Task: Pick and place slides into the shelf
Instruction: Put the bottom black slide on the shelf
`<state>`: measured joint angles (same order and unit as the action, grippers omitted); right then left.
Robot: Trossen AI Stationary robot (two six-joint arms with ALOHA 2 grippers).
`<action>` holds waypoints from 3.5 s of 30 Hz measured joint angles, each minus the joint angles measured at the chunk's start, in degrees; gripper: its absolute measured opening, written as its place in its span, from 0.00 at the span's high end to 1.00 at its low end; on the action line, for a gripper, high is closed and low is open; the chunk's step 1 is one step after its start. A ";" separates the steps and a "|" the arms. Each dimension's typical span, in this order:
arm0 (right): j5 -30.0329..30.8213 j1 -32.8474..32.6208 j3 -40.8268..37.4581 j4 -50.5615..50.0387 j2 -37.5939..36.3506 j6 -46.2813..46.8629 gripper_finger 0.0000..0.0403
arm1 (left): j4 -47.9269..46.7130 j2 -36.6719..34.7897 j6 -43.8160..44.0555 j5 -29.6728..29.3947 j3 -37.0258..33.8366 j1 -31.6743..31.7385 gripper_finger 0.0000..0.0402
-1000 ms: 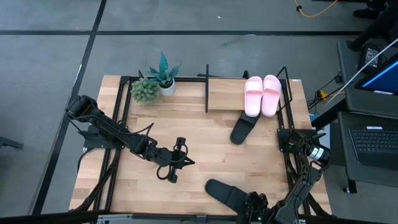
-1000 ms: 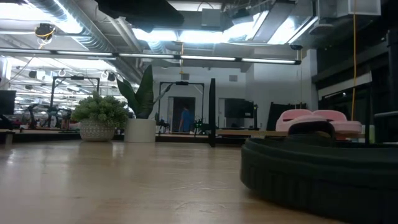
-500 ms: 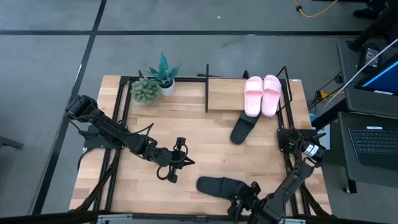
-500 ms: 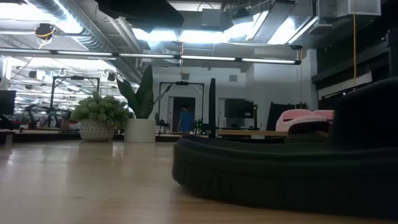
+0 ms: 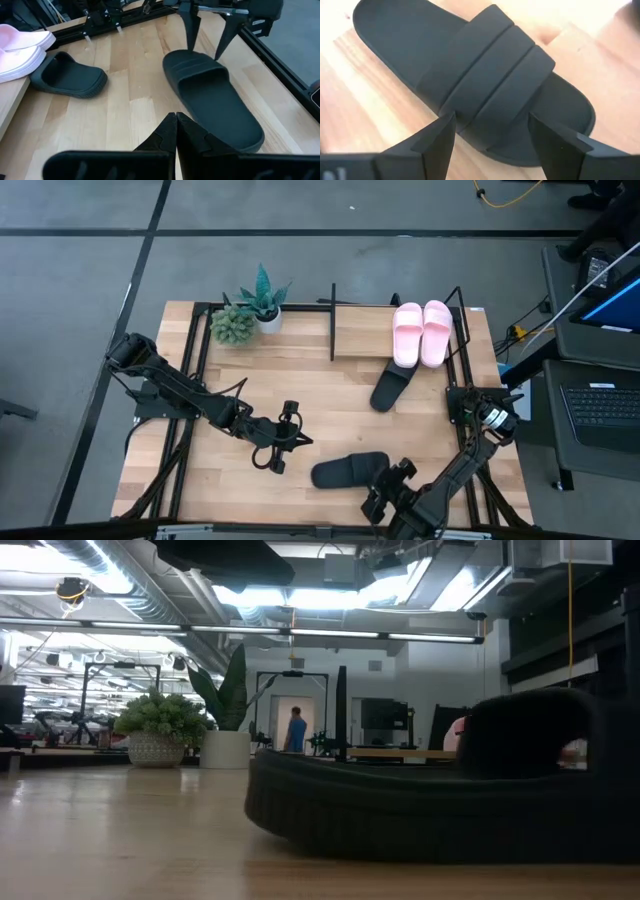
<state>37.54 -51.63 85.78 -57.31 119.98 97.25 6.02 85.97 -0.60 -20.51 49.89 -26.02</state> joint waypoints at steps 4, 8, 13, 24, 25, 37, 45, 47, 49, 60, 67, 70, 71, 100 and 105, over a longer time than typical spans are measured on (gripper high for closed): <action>1.41 1.37 0.00 -0.14 0.00 -3.25 0.39 | 0.00 0.00 0.00 0.00 0.00 0.01 1.00; 1.44 2.69 0.00 -0.75 0.00 -5.61 0.39 | -0.02 0.00 0.00 0.02 0.00 0.00 1.00; 1.45 4.09 0.00 -1.28 -0.04 -7.76 0.39 | -0.30 0.00 -0.02 0.02 0.00 0.00 1.00; 3.10 2.66 0.45 -1.41 -4.49 -7.59 0.52 | -0.55 0.00 -0.07 0.01 0.00 0.01 1.00; 4.21 2.64 0.69 -1.26 -4.79 -7.64 0.52 | -0.56 0.00 -0.07 0.01 0.00 0.02 1.00; 6.56 4.67 1.68 6.45 -4.85 -19.67 0.51 | -1.14 0.00 -0.07 0.00 0.00 0.02 1.00; 6.53 5.44 1.68 7.97 -4.85 -21.27 0.51 | -1.29 0.00 -0.07 0.02 0.00 0.02 1.00; 6.51 5.58 1.68 8.98 -4.85 -21.29 0.51 | -1.31 0.00 -0.06 0.02 0.00 0.00 1.00; 6.51 5.61 1.68 9.77 -4.84 -21.43 0.51 | -1.31 0.00 -0.05 0.02 0.00 0.02 1.00; 6.32 5.61 -0.98 15.56 -4.72 -27.27 0.51 | -1.60 0.00 -0.04 0.00 0.00 0.02 1.00; 6.38 5.61 -0.98 15.99 -4.72 -27.02 0.51 | -2.38 0.00 -0.02 0.00 0.00 0.02 1.00; 6.39 5.63 -0.98 15.99 -4.72 -27.11 0.51 | -2.62 0.00 -0.02 0.00 0.00 0.06 1.00; 6.40 5.68 -0.98 15.99 -4.72 -27.48 0.51 | -2.67 0.00 -0.02 0.02 0.00 0.11 1.00; -1.26 7.40 3.74 15.60 -4.69 -42.07 0.64 | -4.06 0.00 0.50 0.00 -0.02 0.13 1.00; -1.31 7.60 3.69 14.15 -4.35 -41.96 0.65 | -4.08 0.00 0.52 0.00 -0.02 0.13 1.00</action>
<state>36.23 -44.03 89.47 -43.16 115.63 55.29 1.94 85.97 -0.08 -20.51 49.87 -25.89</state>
